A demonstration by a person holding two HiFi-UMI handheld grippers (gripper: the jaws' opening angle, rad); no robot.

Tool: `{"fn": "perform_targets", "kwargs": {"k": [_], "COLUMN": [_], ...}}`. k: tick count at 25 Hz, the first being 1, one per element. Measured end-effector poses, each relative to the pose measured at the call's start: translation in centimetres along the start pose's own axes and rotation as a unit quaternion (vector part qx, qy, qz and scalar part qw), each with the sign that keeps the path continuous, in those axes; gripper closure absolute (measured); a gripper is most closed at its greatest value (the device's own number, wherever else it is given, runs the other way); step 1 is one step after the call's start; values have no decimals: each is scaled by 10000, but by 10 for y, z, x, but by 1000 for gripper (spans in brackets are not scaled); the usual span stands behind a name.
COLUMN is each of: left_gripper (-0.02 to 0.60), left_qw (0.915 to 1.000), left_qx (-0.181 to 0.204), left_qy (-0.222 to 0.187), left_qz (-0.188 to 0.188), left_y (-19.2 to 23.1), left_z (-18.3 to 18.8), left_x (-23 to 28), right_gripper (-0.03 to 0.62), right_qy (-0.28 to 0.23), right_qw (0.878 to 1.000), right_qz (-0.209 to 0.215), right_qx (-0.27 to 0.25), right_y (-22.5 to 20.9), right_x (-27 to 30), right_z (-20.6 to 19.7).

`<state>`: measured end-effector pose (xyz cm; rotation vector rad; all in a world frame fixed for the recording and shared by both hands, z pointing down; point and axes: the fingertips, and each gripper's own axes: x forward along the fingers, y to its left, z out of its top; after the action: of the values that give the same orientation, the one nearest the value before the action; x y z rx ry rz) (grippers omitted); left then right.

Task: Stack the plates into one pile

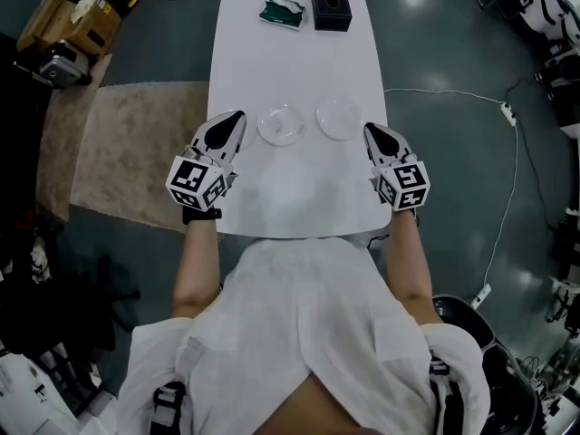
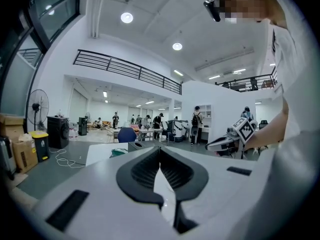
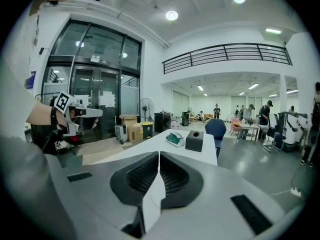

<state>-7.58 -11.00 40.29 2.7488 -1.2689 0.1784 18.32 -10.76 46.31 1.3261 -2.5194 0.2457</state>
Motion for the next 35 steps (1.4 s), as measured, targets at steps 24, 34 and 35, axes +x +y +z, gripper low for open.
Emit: {"fn": "perform_targets", "kwargs": {"k": [24,34,35], "left_gripper": [572,572,572], "left_qw": [9975,9970,9968], "left_qx": [-298,-300,-296], "left_qy": [401,510,527], "left_qz": [-507,-495,-516], "left_y": [-37,-38,-40], "left_z": [-47,-57,-58], "left_x": [50,57,59], "right_gripper": [476,474,474], "right_qy": [2142,2614,2651], "right_qw": [9670,9642,9637], "right_qz": [772,145,41], "right_qx": [-1140,-413,-322], "right_y": [19,-15,-21], "right_x": [71,82,84], "right_z": [-134,-160,-163]}}
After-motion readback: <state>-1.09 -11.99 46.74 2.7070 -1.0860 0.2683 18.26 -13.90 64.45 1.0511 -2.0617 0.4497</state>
